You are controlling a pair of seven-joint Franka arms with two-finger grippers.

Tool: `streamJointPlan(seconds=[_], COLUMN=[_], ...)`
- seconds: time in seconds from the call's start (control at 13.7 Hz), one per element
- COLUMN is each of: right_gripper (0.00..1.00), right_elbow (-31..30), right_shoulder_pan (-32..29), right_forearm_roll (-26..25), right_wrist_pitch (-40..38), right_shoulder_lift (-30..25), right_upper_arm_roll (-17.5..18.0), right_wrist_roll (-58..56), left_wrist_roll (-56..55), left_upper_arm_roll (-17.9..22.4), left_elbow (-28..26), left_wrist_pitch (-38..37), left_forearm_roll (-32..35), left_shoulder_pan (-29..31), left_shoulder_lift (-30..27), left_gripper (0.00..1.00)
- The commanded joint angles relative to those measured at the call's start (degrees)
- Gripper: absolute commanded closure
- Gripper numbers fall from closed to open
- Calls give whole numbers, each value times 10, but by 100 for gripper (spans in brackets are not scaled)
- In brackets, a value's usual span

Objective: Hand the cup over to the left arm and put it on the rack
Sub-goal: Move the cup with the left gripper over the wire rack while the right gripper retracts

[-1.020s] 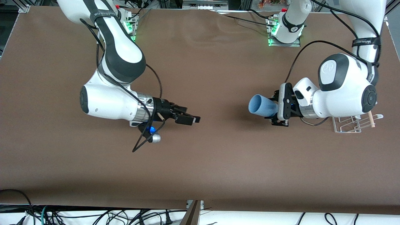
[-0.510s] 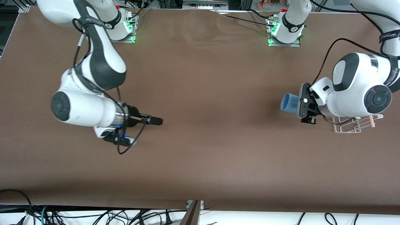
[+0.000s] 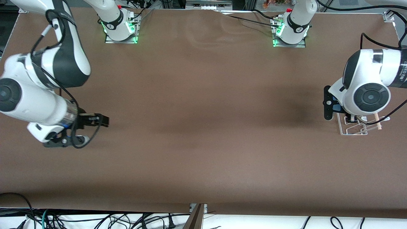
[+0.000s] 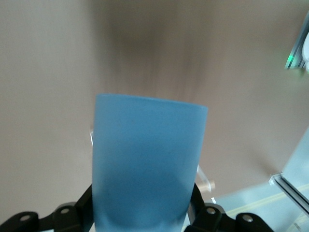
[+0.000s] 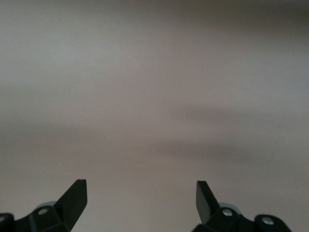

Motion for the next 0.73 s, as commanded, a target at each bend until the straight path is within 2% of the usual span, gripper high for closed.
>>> streamJointPlan(seconds=[0.0,0.15,0.36,0.58,0.66], right_gripper=[0,0,0,0,0], right_elbow=[-75,-98,-117,-117,-117], right_shoulder_pan=[-23,-25,-32,-48,-49], right_forearm_roll=[-16,-14,-14,-9,-9], right_wrist_pitch=[1,-10,-28,-36,-32], right_shoulder_lift=[-83,-119,-145,-168,-173], right_upper_arm_roll=[6,6,6,6,6], right_wrist_roll=[-19,-19,-26,-19,-18], left_wrist_roll=[-90,-173,-331,-377,-388], left_upper_arm_roll=[-6,-6,-6,-10,-9], left_elbow=[-32,-81,-182,-232,-264], left_wrist_pitch=[-27,-64,-72,-64,-46], left_forearm_roll=[90,181,240,328,350], left_shoulder_pan=[-10,-40,-67,-65,-65], left_shoulder_lift=[-9,-13,-58,-61,-71], left_gripper=[100,100,100,100,100])
